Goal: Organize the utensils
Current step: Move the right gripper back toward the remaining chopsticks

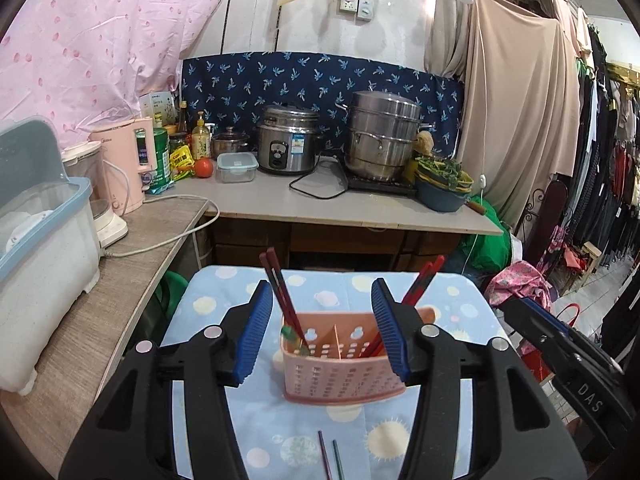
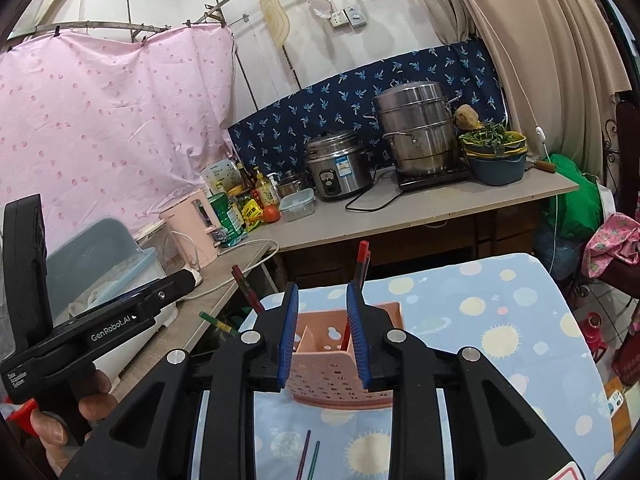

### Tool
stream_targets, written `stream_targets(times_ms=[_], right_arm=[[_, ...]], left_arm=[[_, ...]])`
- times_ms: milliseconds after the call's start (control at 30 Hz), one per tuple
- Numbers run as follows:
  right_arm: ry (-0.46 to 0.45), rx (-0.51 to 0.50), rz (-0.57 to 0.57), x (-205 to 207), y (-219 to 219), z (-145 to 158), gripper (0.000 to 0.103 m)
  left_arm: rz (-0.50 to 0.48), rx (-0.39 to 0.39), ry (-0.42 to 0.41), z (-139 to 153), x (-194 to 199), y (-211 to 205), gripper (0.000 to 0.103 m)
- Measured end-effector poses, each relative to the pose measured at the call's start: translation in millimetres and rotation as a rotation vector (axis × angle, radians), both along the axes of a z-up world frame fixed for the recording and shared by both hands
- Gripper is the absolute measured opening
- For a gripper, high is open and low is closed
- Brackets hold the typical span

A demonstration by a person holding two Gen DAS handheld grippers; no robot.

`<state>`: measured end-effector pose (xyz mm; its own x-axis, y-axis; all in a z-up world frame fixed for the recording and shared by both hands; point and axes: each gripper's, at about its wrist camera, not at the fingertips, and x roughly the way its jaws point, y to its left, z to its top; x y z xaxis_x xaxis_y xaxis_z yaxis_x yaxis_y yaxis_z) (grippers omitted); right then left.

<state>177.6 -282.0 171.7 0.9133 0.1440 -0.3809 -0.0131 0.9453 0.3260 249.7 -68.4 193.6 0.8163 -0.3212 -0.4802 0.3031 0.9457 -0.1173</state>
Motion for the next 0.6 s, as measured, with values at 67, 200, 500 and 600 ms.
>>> stream_targets(times_ms=[67,200,500,600], right_arm=[[0.012,-0.026,0.001,-11,5,-4,0.025],[0.029,-0.075,0.007,-33,14,-13,0.026],[0.102,-0.063,0.038,-74,29,-45,0.027],[0.142,-0.039,0.042,-87,34,-62,0.028]], left_arm=[[-0.003,0.017,0.016,-6,-7,1,0.049],[-0.010,0.081,0.025,-21,-25,4,0.050],[-0.027,0.113,0.106,-64,-66,18,0.053],[-0.024,0.121,0.148,-85,-79,24,0.053]])
